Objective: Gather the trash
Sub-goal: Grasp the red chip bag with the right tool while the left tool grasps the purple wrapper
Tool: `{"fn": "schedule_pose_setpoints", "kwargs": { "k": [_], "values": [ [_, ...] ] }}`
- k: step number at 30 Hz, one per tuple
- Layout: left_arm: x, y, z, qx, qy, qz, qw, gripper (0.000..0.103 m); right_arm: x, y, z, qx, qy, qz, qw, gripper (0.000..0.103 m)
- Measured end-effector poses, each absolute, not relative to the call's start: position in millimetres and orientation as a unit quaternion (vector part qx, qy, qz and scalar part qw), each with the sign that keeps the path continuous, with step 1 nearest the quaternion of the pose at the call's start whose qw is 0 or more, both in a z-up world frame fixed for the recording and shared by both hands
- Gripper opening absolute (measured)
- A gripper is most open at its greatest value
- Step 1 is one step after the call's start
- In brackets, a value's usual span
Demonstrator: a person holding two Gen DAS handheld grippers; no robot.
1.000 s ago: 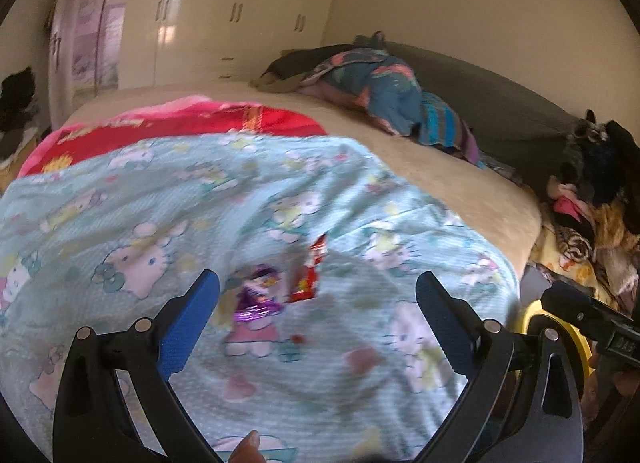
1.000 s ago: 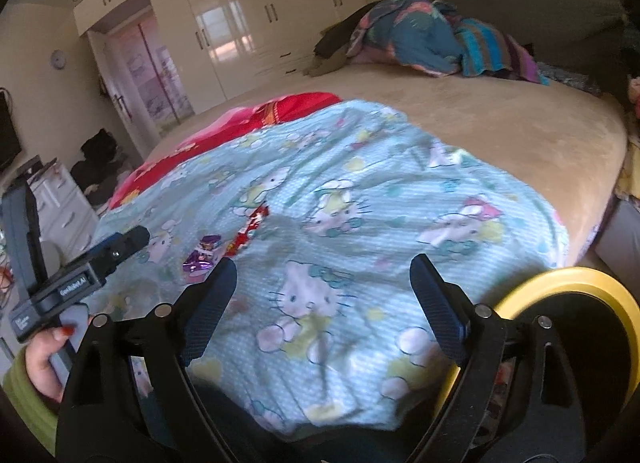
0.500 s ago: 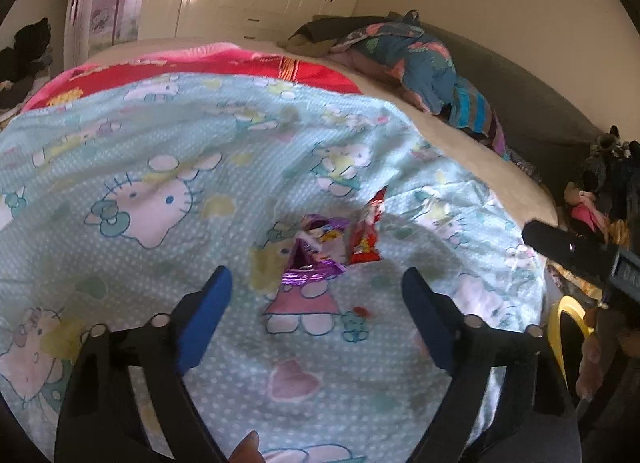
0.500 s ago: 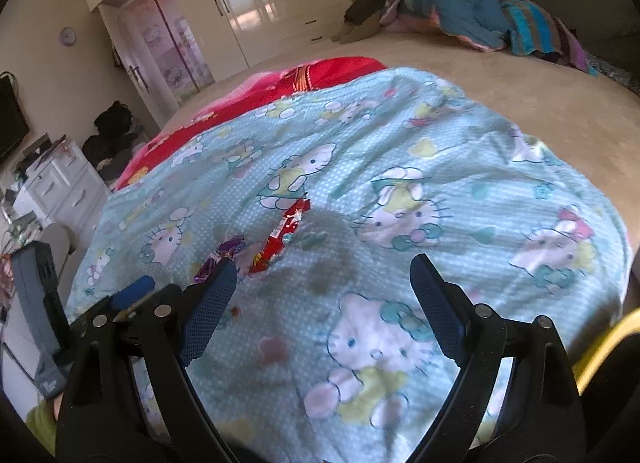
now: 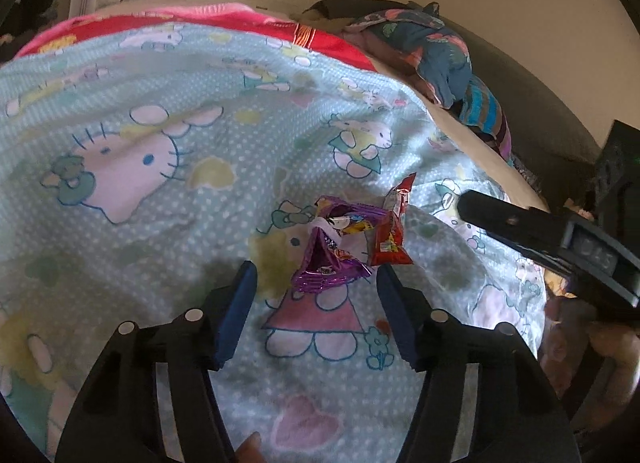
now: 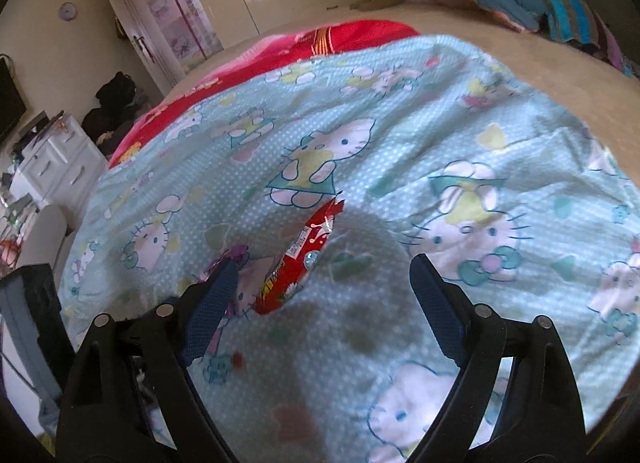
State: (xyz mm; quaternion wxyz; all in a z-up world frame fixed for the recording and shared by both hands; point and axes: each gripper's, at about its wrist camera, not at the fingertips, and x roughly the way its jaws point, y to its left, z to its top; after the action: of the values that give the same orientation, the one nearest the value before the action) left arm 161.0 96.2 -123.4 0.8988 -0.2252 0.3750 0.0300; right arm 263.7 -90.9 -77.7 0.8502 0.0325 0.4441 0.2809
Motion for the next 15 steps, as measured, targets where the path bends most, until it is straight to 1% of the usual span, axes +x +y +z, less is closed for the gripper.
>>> {"fn": "schedule_pose_setpoints", "kwargs": {
  "k": [6, 11, 13, 14, 15],
  "values": [
    [167.1, 100.2, -133.8, -0.241, 0.379, 0.030, 0.893, 0.056, 282.7, -68.7, -98.2, 0.026, 0.468, 0.275, 0.840, 0.072],
    [169.2, 100.0, -137.2, -0.237, 0.381, 0.028, 0.893, 0.055, 296.8, -57.1, -118.7, 0.036, 0.499, 0.257, 0.827, 0.063],
    [170.8, 100.6, -138.3, -0.238, 0.382, 0.028, 0.893, 0.055, 298.3, -55.5, -124.8, 0.030, 0.504, 0.251, 0.826, 0.054],
    [171.4, 100.9, -139.0, -0.239, 0.382, 0.028, 0.892, 0.054, 298.1, -55.2, -126.9, 0.026, 0.503, 0.248, 0.827, 0.047],
    [173.1, 100.7, -139.5, -0.238, 0.383, 0.028, 0.892, 0.054, 296.9, -56.8, -128.0, 0.022, 0.499, 0.244, 0.831, 0.043]
  ]
}}
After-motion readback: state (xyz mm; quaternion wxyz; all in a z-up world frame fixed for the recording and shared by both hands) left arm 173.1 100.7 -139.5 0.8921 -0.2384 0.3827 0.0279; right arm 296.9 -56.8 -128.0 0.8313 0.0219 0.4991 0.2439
